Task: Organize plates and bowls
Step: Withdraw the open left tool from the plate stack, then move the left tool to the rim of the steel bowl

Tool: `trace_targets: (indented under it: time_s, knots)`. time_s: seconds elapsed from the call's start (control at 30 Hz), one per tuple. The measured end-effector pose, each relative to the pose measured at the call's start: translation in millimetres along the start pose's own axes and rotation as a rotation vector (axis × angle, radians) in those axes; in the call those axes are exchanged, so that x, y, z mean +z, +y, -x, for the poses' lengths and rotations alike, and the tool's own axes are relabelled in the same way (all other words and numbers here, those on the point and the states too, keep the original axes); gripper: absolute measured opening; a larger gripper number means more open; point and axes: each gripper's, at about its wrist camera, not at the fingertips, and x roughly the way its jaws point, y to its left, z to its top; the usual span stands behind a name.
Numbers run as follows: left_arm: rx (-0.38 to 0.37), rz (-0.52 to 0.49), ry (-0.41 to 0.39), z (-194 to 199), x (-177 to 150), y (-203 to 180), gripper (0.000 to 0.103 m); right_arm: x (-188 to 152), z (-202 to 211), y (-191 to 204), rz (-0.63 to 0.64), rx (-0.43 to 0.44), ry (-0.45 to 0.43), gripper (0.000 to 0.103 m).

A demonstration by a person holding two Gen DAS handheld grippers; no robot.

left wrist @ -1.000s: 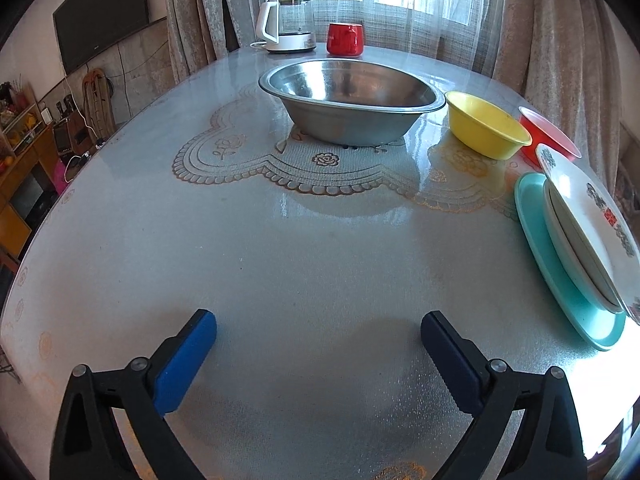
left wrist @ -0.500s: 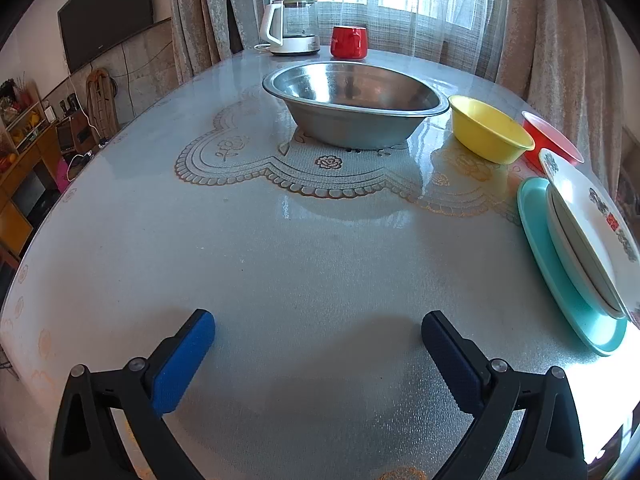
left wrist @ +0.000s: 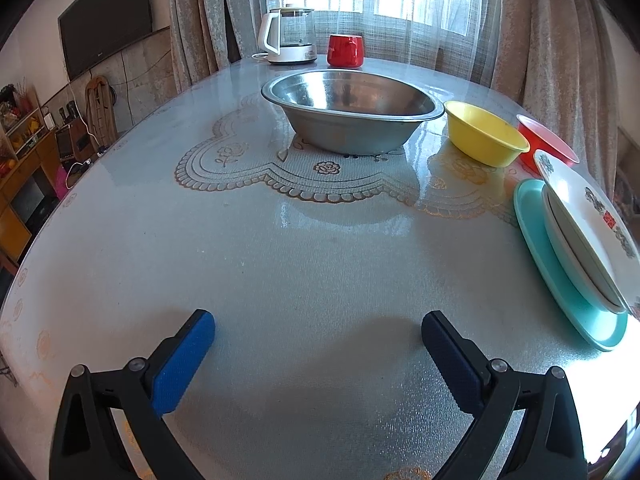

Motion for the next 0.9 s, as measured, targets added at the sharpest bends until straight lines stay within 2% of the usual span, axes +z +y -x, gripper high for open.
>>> trace_targets:
  time_s: [0.63, 0.9]
  knots:
    - [-0.002, -0.008, -0.040, 0, -3, 1, 0.103, -1, -27, 8, 0.022, 0.024, 0.078, 0.059]
    - [-0.054, -0.013, -0.056, 7, -3, 13, 0.103, 14, -48, 18, 0.017, 0.088, 0.128, 0.059]
